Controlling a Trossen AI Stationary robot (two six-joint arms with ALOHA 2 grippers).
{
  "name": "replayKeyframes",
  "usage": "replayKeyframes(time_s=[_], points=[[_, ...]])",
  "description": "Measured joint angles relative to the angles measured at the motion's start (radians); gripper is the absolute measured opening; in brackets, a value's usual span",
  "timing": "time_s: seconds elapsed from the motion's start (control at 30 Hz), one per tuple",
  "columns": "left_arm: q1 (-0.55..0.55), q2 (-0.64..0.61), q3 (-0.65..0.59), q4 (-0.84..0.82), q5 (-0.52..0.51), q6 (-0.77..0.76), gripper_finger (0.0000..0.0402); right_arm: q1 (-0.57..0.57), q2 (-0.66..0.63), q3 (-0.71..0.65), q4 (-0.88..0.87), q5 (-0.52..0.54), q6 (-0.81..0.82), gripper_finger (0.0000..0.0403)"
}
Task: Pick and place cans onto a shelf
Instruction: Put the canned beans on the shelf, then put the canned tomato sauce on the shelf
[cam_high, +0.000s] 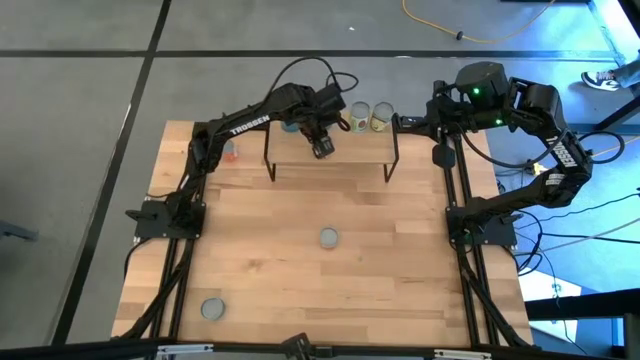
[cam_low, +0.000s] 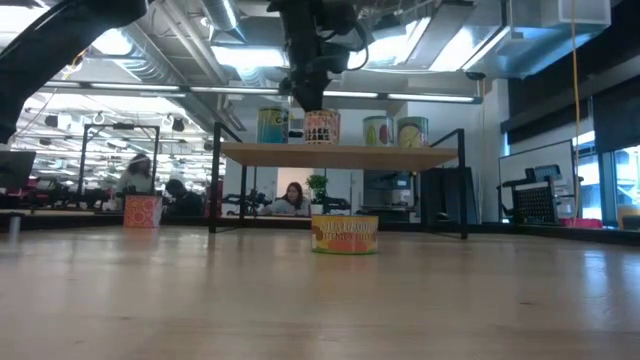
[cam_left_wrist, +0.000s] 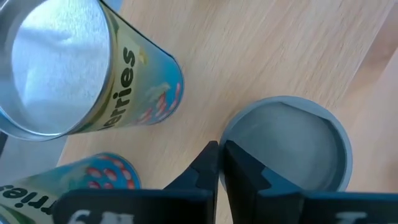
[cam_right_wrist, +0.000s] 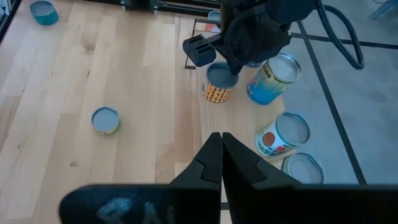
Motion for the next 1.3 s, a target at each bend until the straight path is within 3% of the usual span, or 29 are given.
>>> replayKeyframes(time_s=[0.33,0.6,0.9,1.0,1.17,1.3], points=[[0.000,0.000,0.000,0.019,-0.009,0.000,0.0054,0.000,0.000,0.000,0.002,0.000,0.005,0.0005],[-0.011,-0.004,0.059,0.006,0.012,-0.032,0.0054,0.000,0.000,0.000,0.001,0.000,0.024,0.0005],[-0.064,-0.143,0.059,-0.039,-0.013,-0.110,0.0054,0.000,0.000,0.000,0.001,-0.001,0.024,0.0005],[-0.074,-0.197,0.059,-0.068,-0.085,-0.163,0.0054,0.000,0.000,0.000,0.001,0.000,0.024,0.0005],[-0.066,-0.275,0.059,-0.173,-0.306,-0.312,0.0054,0.000,0.000,0.000,0.004,0.000,0.024,0.0005],[-0.025,-0.336,0.060,-0.252,-0.331,-0.495,0.0054,0.000,0.000,0.000,0.007,0.012,0.023,0.0005]])
